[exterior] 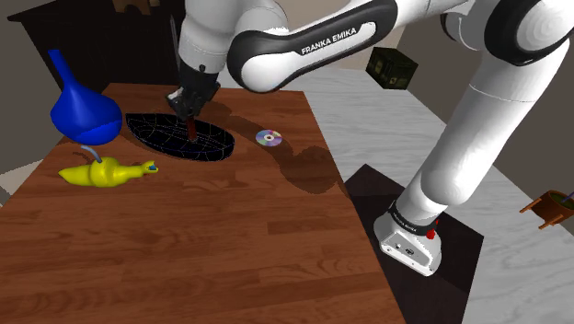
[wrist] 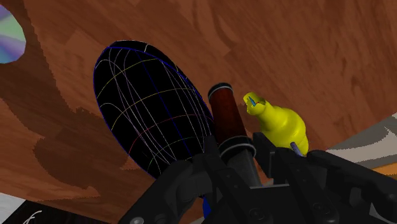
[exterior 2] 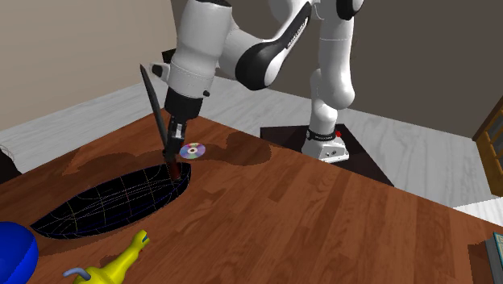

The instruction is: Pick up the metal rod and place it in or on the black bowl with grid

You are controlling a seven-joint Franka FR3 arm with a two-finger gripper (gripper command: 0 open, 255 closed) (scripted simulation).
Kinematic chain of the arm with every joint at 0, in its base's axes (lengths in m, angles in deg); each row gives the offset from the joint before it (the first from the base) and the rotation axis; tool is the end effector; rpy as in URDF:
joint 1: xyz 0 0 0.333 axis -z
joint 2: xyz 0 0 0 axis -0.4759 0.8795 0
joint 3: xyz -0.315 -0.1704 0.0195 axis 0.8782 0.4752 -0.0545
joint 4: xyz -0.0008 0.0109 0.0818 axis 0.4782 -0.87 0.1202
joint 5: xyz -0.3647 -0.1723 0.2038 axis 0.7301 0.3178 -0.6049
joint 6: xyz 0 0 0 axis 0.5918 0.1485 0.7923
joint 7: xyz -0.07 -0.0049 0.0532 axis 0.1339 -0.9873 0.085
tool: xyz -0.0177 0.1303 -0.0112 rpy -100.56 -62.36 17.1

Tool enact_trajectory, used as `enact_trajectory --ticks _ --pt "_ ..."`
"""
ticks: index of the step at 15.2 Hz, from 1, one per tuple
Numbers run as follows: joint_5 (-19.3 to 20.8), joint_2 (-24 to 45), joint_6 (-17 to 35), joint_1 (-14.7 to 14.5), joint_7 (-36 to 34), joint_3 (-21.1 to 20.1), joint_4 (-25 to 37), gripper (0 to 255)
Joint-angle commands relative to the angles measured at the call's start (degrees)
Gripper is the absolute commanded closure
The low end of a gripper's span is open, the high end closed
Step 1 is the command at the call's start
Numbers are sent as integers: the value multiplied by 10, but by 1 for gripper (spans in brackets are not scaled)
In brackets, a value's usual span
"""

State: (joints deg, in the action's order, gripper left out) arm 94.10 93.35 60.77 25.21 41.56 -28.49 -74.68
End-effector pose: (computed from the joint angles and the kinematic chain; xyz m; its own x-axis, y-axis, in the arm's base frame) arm 0.5478 0.4101 0.4831 0.9010 0.1548 0.4053 0.1830 -0.9826 -0.0313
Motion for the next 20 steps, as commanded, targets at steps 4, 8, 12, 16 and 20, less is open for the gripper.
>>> enact_trajectory --ticks 4,8,12,16,20 --pt "26 55 -10 1 12 12 58 255" --pt "59 133 -16 -4 27 32 133 255" --pt "81 214 -31 -14 50 52 226 255" --pt "94 292 -54 -28 79 67 327 255" --pt "98 296 -38 -28 73 71 315 255"
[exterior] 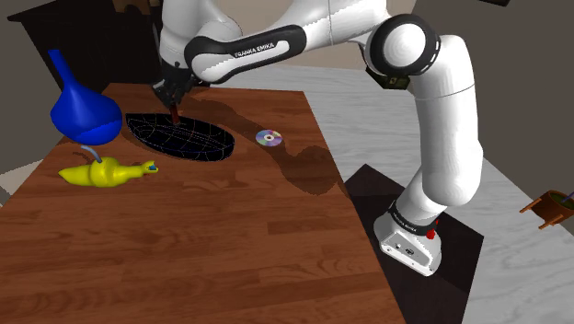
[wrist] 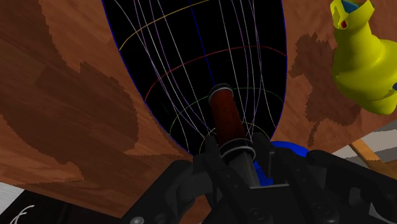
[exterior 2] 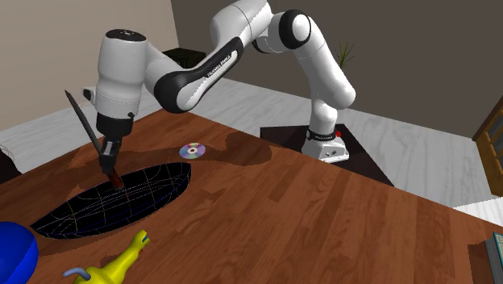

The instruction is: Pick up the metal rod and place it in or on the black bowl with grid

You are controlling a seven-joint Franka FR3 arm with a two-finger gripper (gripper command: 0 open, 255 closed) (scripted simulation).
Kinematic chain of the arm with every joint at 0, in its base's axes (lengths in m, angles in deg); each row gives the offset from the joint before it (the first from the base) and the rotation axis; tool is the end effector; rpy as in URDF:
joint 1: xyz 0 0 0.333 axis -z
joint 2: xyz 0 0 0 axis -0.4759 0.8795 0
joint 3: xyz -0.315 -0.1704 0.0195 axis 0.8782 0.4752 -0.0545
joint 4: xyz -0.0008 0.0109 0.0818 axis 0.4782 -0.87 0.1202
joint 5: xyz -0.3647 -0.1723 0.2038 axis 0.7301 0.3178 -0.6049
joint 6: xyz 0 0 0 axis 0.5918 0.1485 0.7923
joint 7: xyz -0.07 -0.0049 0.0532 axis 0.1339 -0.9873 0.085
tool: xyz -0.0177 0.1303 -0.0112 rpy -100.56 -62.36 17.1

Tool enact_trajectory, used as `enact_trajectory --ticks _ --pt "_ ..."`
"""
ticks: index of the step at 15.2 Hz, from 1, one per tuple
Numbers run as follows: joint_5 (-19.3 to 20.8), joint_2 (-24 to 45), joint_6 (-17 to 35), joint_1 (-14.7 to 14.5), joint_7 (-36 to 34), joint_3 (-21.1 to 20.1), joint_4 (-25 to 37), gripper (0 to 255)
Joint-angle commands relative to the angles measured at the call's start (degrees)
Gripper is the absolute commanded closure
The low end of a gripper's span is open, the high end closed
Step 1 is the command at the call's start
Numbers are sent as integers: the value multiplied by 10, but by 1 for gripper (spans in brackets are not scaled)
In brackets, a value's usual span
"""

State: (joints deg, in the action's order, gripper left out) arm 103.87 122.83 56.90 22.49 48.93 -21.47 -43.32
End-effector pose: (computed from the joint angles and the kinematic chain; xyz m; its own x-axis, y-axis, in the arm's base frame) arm 0.7523 0.3749 0.4186 0.9015 0.1551 0.4041 0.1830 -0.9826 -0.0312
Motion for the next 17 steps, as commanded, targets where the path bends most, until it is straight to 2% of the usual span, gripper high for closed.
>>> enact_trajectory --ticks 1,6,7,12,17 --pt "1 2 1 -1 0 0 1 255" --pt "1 2 1 -1 0 0 1 255" --pt "1 2 1 -1 0 0 1 0" --pt "1 2 1 -1 0 0 1 0" --pt "-24 -55 -29 17 9 -18 -23 0"
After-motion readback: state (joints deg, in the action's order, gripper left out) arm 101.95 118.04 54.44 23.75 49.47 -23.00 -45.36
